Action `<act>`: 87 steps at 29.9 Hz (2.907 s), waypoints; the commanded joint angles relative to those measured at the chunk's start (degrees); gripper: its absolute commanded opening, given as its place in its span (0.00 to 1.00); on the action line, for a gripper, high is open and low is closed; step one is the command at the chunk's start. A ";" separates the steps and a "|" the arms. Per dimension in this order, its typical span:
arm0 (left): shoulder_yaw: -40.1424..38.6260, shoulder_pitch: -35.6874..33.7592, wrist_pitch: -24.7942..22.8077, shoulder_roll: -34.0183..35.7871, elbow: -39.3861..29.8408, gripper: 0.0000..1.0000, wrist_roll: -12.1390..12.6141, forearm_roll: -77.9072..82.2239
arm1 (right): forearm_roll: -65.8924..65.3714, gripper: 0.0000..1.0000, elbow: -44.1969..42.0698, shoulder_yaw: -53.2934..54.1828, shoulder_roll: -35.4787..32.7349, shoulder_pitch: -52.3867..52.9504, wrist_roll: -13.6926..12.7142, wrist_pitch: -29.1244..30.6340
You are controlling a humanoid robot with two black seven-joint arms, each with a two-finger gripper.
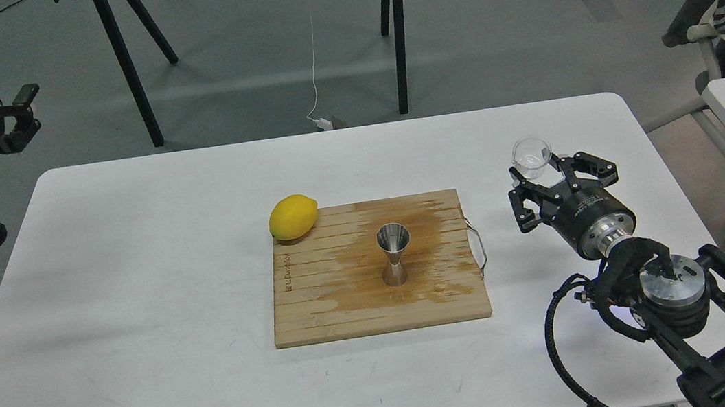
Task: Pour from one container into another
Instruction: 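Lift the glass cup with the right gripper over the jigger, then tilt the glass cup with the right gripper to pour into the jigger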
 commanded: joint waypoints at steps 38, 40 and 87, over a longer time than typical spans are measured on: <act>0.00 -0.89 0.00 -0.01 -0.09 0.99 0.02 -0.02 | -25.20 0.24 1.79 -30.06 -6.04 17.67 -2.93 -4.70; 0.00 -0.89 0.00 -0.09 -0.09 0.99 0.02 -0.02 | -26.51 0.24 1.70 -31.03 -6.65 18.46 -2.93 -4.70; 0.00 -1.07 0.00 0.26 -0.09 0.99 0.02 -0.10 | -41.11 0.24 -1.11 -47.37 -10.08 30.76 -3.28 -4.08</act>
